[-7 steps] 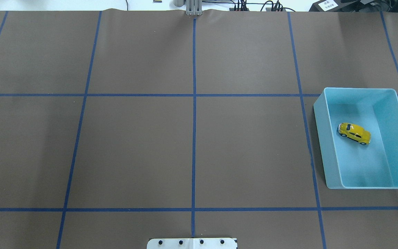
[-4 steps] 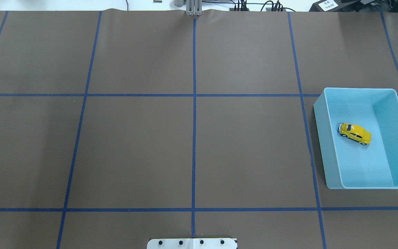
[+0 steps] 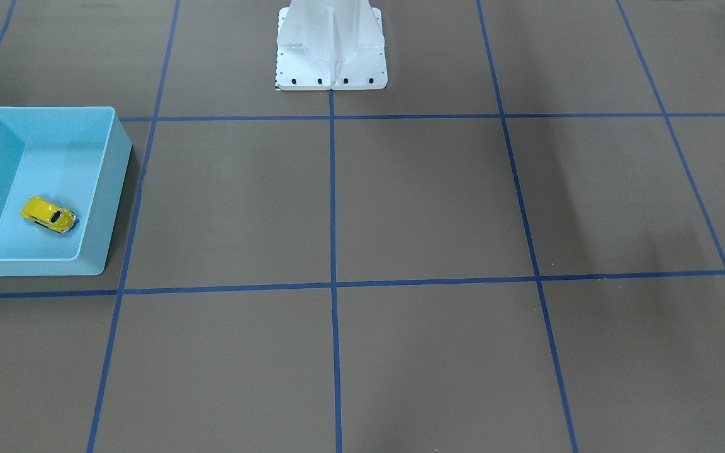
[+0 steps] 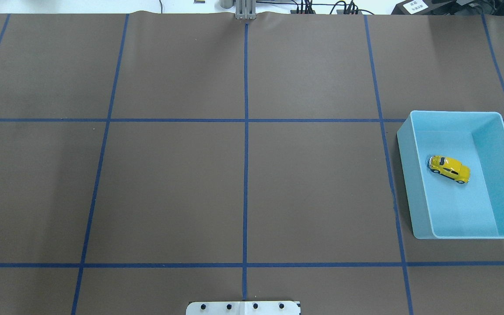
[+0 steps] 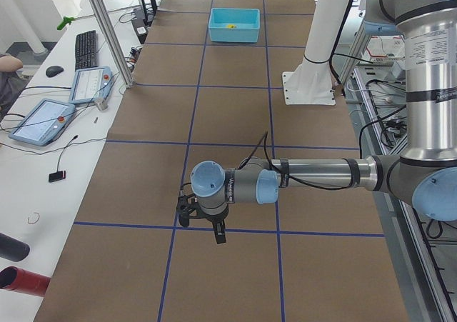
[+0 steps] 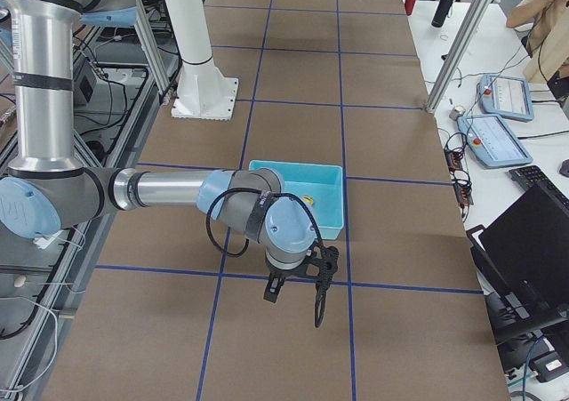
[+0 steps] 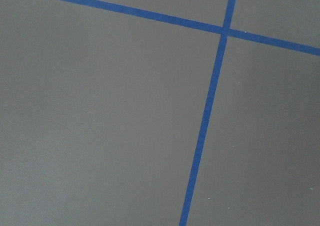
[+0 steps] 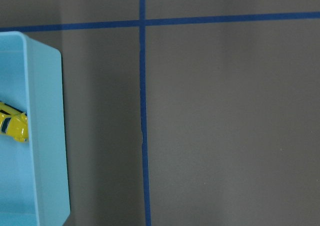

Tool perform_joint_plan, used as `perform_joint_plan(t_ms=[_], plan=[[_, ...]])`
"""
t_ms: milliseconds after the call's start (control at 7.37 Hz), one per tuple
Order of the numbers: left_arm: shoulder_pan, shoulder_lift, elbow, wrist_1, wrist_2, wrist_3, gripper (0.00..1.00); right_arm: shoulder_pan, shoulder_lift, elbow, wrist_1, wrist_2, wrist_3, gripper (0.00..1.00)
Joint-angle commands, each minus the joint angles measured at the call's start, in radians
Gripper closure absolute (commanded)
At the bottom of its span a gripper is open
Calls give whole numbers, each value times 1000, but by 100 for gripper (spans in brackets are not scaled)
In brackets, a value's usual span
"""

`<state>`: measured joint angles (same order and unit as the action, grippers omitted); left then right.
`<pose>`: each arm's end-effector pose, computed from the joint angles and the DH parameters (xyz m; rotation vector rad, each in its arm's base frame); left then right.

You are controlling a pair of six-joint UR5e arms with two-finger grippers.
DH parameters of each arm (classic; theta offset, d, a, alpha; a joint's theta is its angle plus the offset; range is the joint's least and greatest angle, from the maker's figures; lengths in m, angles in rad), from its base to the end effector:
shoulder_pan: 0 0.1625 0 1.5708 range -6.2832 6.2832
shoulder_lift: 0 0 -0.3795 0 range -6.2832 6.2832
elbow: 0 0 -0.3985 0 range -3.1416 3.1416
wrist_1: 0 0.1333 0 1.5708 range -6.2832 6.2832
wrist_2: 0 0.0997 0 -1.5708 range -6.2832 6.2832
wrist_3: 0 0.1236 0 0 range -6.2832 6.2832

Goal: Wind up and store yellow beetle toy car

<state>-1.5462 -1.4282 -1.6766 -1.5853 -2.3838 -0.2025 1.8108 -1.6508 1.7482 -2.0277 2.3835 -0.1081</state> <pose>-0.0326 -0.4430 0.6400 -0.1132 0.8065 -0.1770 0.1444 -0.4070 0.6167 -0.1956 -0.8523 0.2694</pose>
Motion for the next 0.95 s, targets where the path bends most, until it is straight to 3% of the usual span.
perform_joint_plan(t_ms=[0, 271, 814], plan=[[0, 0, 0, 1, 0, 0, 0, 1, -21, -47, 132, -50, 30, 0], [0, 0, 0, 1, 0, 0, 0, -1, -20, -127, 260, -75, 109, 0], [0, 0, 0, 1, 0, 0, 0, -14, -17, -154, 308, -109, 169, 0]])
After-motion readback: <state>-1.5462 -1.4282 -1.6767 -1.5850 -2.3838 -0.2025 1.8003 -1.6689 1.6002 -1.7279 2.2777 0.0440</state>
